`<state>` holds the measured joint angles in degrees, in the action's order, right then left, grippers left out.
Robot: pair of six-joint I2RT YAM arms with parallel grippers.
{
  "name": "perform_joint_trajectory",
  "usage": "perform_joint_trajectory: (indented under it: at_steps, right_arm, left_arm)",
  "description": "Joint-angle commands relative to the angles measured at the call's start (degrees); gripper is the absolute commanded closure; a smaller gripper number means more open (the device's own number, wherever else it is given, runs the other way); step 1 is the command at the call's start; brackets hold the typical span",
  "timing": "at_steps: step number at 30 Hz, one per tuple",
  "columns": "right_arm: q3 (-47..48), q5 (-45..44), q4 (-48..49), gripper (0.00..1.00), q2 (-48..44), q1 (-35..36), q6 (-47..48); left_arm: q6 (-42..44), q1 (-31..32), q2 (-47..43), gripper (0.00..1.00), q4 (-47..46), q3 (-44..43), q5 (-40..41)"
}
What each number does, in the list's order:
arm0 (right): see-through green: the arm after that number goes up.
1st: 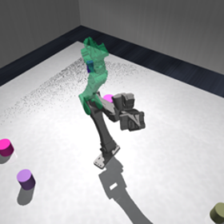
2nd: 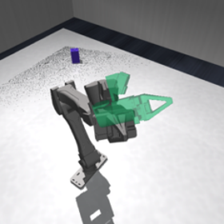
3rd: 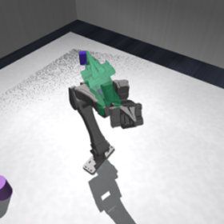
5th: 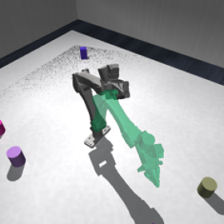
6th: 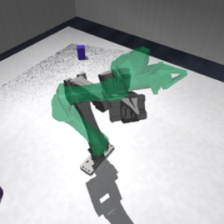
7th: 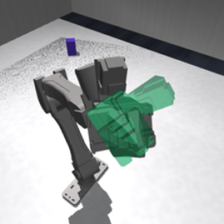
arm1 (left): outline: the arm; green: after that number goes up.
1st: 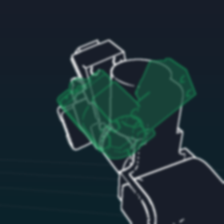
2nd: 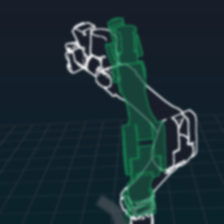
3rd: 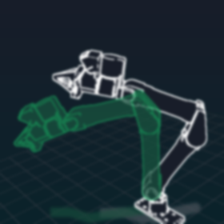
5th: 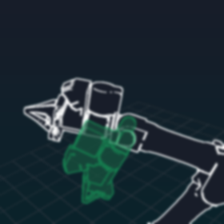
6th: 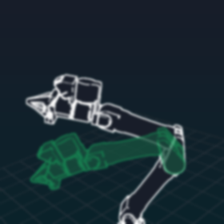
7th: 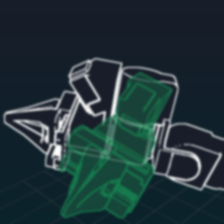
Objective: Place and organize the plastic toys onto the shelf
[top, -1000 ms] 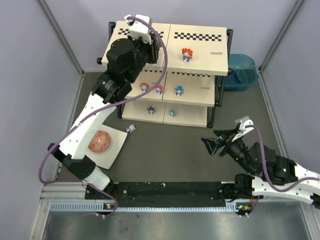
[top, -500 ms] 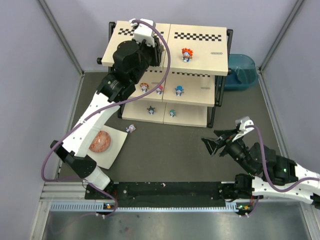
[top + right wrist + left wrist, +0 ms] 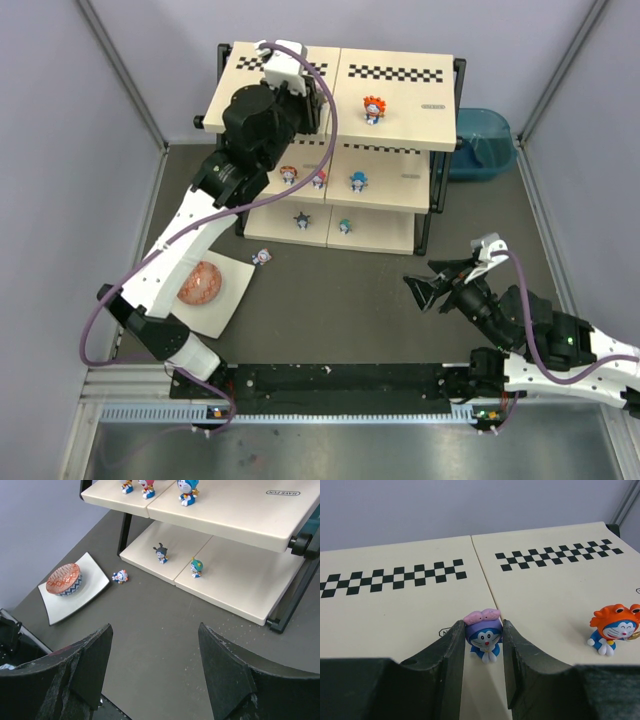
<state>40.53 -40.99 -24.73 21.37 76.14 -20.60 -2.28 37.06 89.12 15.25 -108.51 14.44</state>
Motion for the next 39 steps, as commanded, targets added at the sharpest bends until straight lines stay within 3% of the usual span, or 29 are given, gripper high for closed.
perform_joint_trajectory:
  at_steps: [1,34,39]
  right_arm:
    - [0.4,-0.8,0.5,0.30,-0.5,0.8,0.2]
    - [0.0,-0.6,0.0,0.30,-1.1,0.8,-0.3]
    - [-0.1,-0.6,-0.1,0.30,-1.3,0.8,-0.4]
  left_arm:
    - [-0.4,-0.1,-3.0,1.00,-0.5,0.4,0.9]
    - [1.5,4.4,-2.7,1.00,0.8,-0.1,6.9]
    - [1.5,4.5,-2.6,0.84,0.7,-0.2,6.7]
